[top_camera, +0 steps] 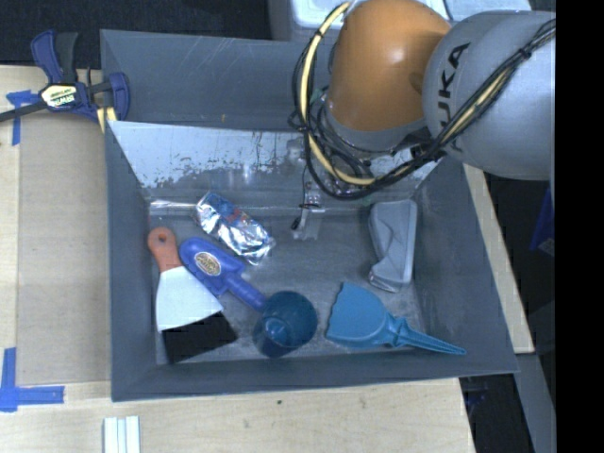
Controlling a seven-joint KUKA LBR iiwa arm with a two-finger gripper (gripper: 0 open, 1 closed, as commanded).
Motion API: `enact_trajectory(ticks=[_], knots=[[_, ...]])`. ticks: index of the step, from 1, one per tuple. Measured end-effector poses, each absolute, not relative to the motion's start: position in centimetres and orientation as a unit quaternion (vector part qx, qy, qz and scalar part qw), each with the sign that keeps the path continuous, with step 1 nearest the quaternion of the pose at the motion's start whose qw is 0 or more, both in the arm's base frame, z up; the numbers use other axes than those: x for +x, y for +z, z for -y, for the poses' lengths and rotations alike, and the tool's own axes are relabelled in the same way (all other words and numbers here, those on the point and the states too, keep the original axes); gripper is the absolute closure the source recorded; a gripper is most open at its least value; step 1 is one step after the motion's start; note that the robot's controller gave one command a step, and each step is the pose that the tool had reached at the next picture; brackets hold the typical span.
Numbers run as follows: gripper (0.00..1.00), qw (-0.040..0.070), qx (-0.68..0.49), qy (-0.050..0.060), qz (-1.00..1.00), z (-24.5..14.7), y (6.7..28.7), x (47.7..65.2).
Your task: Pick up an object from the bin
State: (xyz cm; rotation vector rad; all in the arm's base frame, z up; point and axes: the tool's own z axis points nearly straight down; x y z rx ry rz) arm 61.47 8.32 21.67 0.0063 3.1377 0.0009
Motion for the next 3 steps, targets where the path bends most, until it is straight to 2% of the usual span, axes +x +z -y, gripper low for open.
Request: enact_trajectory(ticks=[1,2,3], knots=[[0.00,0.002,0.002,0.000,-1.000,-8.3,21.7,61.5],[0.00,0.008,-0.001,0.000,-1.000,-9.2,20.4,61.6],[0.00,0.006,-0.224,-0.001,-0.975,-8.9,11.0,59.5]])
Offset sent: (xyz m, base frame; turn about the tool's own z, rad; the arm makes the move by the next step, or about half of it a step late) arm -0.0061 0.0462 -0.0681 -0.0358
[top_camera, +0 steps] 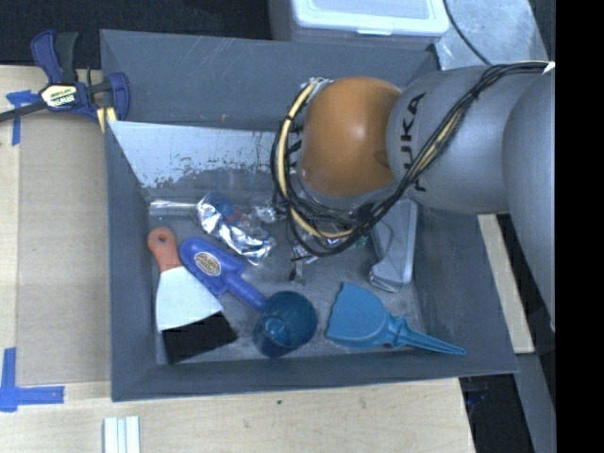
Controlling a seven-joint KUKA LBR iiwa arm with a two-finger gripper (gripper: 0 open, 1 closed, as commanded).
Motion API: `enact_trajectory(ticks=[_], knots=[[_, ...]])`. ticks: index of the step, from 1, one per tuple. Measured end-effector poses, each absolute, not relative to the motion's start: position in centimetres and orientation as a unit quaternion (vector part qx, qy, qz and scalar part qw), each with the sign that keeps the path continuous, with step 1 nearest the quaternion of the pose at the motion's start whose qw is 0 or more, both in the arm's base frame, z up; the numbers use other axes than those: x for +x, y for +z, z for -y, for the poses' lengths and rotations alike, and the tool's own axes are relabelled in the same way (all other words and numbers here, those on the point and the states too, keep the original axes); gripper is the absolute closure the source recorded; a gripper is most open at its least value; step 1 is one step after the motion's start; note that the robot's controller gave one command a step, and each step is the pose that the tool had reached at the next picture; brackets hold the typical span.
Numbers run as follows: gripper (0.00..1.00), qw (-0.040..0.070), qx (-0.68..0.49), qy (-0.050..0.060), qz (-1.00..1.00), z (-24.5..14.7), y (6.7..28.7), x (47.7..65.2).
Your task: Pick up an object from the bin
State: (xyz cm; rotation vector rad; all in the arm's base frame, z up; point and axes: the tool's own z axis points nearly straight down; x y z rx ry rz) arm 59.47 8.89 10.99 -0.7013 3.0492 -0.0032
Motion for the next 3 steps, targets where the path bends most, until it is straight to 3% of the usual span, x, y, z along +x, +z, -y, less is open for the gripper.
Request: enact_trajectory(ticks=[1,3], knots=[[0.00,0.007,-0.046,0.001,-0.999,-12.7,11.1,60.4],[0.00,0.006,-0.117,0.000,-0.993,-11.2,9.8,60.3]])
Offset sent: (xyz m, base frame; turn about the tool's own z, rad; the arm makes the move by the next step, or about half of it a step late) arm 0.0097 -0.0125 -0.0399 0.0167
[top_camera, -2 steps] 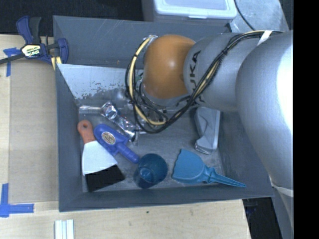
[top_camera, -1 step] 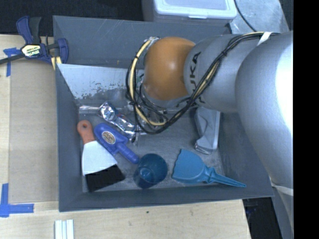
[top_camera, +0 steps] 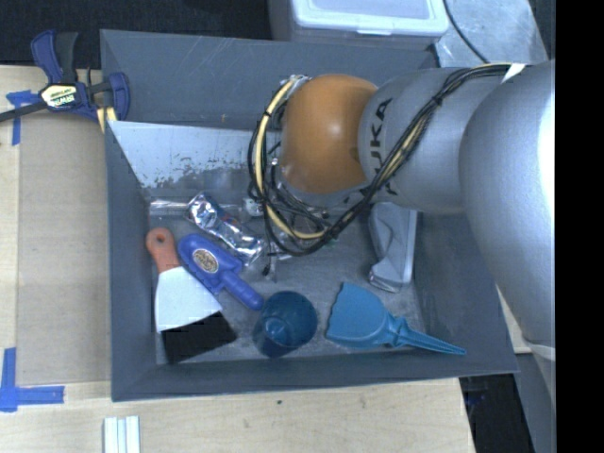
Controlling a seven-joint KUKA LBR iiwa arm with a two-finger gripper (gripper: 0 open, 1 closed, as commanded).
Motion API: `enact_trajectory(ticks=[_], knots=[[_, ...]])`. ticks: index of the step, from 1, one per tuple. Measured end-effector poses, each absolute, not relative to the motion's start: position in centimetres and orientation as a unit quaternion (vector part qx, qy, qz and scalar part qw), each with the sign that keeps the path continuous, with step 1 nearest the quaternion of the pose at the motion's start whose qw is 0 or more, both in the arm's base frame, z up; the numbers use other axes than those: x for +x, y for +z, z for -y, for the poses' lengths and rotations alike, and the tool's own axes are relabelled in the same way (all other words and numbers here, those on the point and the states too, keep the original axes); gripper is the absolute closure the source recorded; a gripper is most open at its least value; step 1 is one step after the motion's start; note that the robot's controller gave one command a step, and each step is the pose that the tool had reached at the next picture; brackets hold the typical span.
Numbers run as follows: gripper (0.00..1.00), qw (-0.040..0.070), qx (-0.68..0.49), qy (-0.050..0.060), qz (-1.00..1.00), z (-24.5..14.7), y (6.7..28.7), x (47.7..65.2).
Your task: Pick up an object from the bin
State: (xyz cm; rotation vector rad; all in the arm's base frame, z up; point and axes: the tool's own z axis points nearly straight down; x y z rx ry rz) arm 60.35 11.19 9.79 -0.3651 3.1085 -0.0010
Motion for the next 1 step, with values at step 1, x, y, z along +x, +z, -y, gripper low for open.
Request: enact_trajectory(ticks=[1], knots=[[0.00,0.009,-0.083,0.001,-0.997,-7.29,14.26,61.06]])
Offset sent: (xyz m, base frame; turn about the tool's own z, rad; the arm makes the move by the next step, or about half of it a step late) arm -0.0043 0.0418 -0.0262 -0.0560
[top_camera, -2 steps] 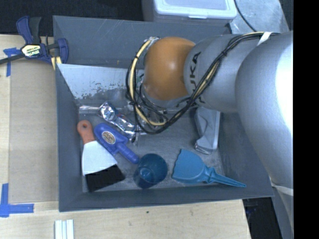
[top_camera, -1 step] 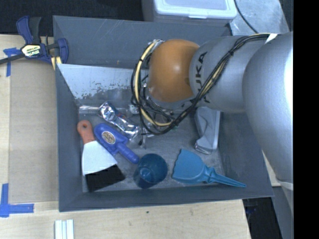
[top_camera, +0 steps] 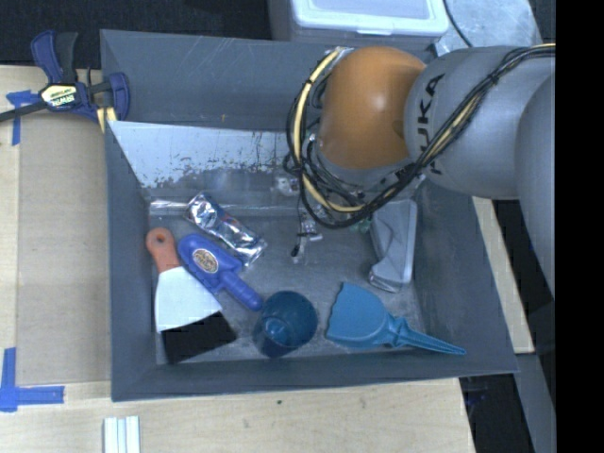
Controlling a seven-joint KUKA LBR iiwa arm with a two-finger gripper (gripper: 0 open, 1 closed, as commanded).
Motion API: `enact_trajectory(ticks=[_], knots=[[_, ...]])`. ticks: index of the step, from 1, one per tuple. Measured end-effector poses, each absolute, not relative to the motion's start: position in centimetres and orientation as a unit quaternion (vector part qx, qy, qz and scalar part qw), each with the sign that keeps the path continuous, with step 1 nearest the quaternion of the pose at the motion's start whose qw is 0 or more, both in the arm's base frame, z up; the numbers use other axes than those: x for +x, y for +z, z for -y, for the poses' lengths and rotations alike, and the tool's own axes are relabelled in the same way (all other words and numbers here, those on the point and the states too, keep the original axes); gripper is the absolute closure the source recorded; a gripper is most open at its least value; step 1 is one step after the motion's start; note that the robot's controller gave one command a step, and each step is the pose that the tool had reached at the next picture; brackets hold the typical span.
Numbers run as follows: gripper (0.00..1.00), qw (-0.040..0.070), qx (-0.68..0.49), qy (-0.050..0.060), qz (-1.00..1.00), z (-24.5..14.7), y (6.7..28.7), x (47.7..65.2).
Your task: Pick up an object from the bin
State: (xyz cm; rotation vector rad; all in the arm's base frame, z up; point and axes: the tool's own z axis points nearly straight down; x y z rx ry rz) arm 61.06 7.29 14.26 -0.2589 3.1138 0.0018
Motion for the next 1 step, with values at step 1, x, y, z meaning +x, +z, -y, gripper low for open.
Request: enact_trajectory(ticks=[1], knots=[[0.00,0.006,-0.148,0.001,-0.989,-15.79,6.88,59.83]])
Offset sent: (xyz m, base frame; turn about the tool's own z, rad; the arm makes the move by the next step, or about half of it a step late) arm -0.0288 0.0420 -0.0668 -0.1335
